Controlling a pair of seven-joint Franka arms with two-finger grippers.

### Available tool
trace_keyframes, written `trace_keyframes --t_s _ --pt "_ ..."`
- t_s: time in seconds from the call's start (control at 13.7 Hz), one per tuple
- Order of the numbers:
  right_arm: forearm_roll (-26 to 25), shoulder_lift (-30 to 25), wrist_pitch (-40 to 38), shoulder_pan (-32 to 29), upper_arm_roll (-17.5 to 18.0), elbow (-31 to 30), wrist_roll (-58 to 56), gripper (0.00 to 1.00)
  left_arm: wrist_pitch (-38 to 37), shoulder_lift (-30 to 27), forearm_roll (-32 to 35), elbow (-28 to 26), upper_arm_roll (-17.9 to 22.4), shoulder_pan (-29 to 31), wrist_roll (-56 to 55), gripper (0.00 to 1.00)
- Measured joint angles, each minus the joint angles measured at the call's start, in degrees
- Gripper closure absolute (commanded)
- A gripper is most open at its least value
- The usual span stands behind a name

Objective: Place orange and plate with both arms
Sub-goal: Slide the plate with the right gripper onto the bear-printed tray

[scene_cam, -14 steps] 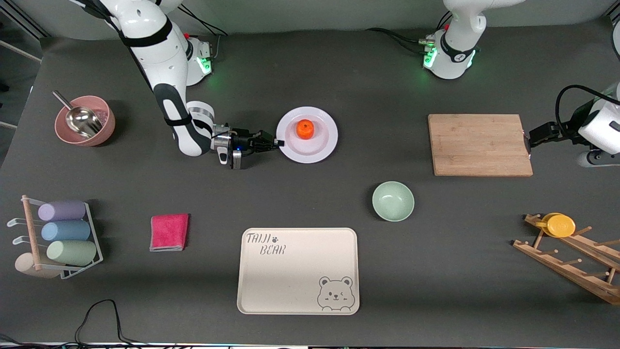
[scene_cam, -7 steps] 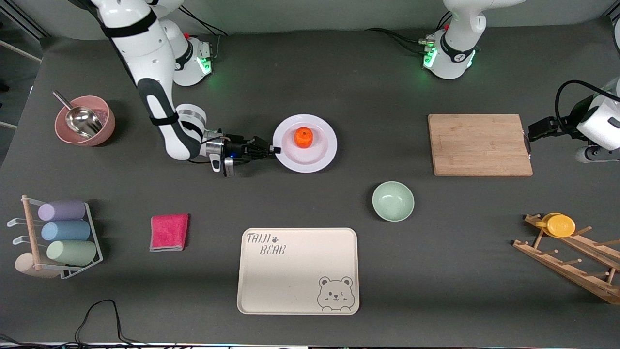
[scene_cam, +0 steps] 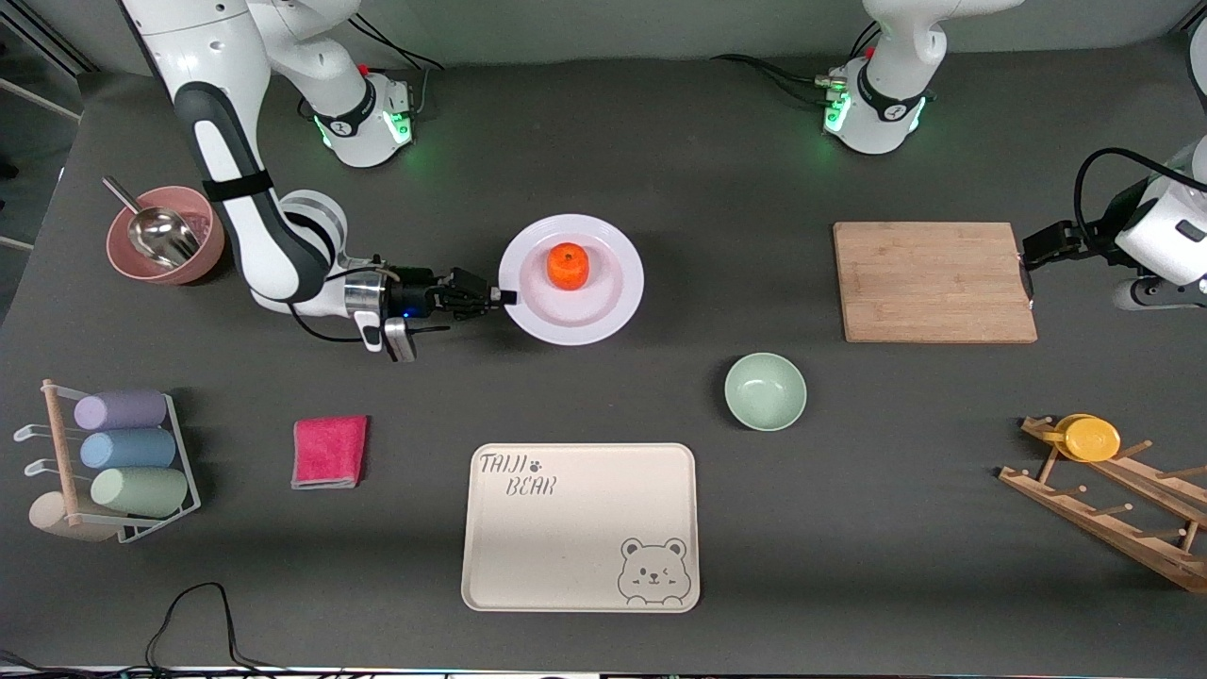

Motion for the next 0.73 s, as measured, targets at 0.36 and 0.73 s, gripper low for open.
trace_keyframes --t_s 0.36,0.73 --pt "0.0 14.1 0.7 -2.5 -0.2 18.9 4.2 1.0 -0.3 0.0 0.0 0.0 -0.1 -0.1 0.0 0.0" --pt "0.1 30.5 0.7 -4.4 -0.2 45.8 16.9 1.0 -1.2 0.0 0.0 1.0 -1.3 -0.4 -0.8 0.0"
